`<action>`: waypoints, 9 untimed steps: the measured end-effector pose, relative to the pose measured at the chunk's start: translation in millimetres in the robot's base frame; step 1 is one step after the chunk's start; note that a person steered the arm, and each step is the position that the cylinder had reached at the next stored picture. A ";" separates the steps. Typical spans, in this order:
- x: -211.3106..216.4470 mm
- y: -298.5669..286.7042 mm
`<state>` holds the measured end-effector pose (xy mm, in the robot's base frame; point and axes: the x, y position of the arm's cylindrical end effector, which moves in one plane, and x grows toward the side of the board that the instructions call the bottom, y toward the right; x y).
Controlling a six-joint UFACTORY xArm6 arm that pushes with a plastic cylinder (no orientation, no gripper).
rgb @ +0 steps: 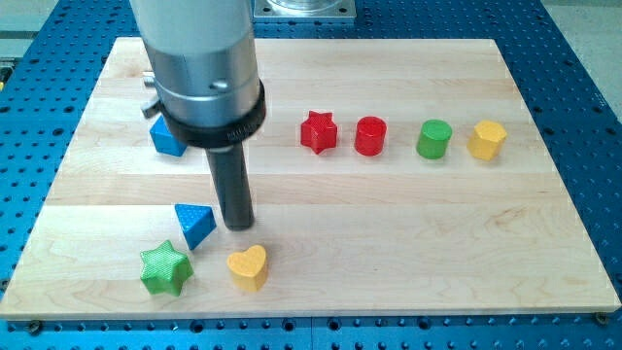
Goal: Slide the triangle to the left of the green star
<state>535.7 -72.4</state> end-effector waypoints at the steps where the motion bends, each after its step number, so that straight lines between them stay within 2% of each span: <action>1: 12.7 -4.8; 2: 8.6 -59.2; 3: -0.7 -86.0; 4: -32.9 -85.1; 6: -43.2 -139.4; 7: -25.8 -165.5; 8: 1.0 -156.3; 9: 10.6 -162.6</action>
<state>546.3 -234.9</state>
